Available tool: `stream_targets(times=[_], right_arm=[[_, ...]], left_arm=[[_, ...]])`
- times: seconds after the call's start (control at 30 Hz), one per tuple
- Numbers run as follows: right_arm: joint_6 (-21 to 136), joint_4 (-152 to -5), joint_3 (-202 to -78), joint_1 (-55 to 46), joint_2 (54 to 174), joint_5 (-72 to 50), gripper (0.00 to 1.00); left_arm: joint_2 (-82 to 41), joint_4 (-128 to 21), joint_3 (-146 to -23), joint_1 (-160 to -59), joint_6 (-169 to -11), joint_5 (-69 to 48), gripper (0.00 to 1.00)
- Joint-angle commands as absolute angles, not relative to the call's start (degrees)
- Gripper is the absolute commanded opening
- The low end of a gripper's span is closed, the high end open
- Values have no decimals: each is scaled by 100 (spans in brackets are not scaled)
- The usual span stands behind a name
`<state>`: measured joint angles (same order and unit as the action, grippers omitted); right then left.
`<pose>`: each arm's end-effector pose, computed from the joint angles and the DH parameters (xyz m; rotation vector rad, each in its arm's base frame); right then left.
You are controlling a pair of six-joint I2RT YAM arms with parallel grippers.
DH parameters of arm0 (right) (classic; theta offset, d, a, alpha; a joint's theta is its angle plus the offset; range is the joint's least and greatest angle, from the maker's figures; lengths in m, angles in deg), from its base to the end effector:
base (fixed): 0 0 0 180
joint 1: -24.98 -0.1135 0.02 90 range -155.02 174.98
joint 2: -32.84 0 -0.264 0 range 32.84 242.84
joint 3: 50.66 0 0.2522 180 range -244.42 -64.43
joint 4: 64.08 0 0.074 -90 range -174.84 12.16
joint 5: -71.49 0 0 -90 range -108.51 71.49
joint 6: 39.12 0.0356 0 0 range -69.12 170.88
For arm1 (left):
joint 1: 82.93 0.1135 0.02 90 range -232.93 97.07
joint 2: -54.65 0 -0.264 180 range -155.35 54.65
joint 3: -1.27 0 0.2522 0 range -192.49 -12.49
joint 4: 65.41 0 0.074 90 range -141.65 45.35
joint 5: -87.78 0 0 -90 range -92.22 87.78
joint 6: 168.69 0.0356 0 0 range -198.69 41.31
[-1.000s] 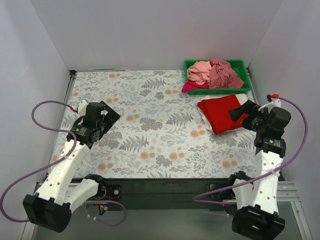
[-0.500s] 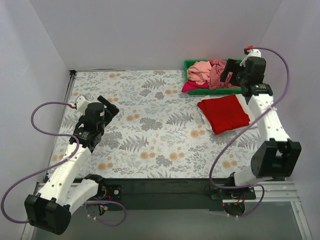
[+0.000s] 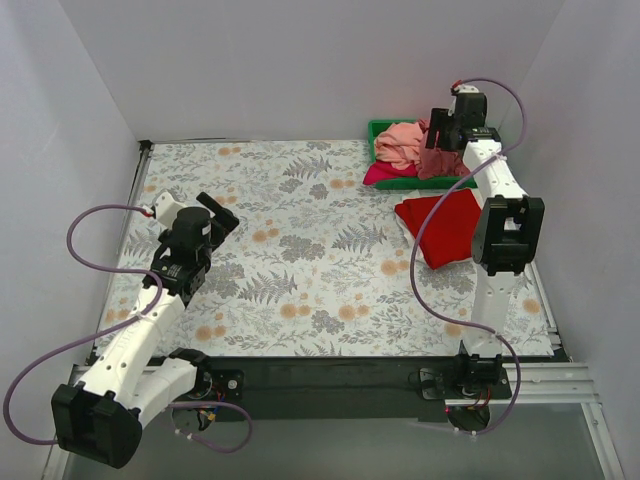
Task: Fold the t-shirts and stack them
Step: Grab the tshirt from the pile
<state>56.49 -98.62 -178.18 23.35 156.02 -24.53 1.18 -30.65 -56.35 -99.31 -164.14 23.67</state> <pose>0.5104 0.0108 0.2985 0.1360 2.0904 -0.0339 0.2017 -0.0431 0.2899 -1.4093 1.5650 -0.6217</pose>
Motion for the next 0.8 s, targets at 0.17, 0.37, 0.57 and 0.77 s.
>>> stream_targets(times=[0.17,0.37,0.57,0.77], right_arm=[[5650,-9929,-18290,2313,16081,-2334,67],[5589,-9929,-18176,2313,16099,-2834,35],[5519,-9929,-18053,2331,15801,-2914,1],[5343,-9824,-17974,2313,15028,-3037,1]], left_arm=[[25,-3214,-5635,-9954,-16253,2590,98],[33,-3152,-5670,-9954,-16236,2661,98],[51,-3038,-5723,-9954,-16262,2687,98],[183,-2976,-5784,-9954,-16332,2451,98]])
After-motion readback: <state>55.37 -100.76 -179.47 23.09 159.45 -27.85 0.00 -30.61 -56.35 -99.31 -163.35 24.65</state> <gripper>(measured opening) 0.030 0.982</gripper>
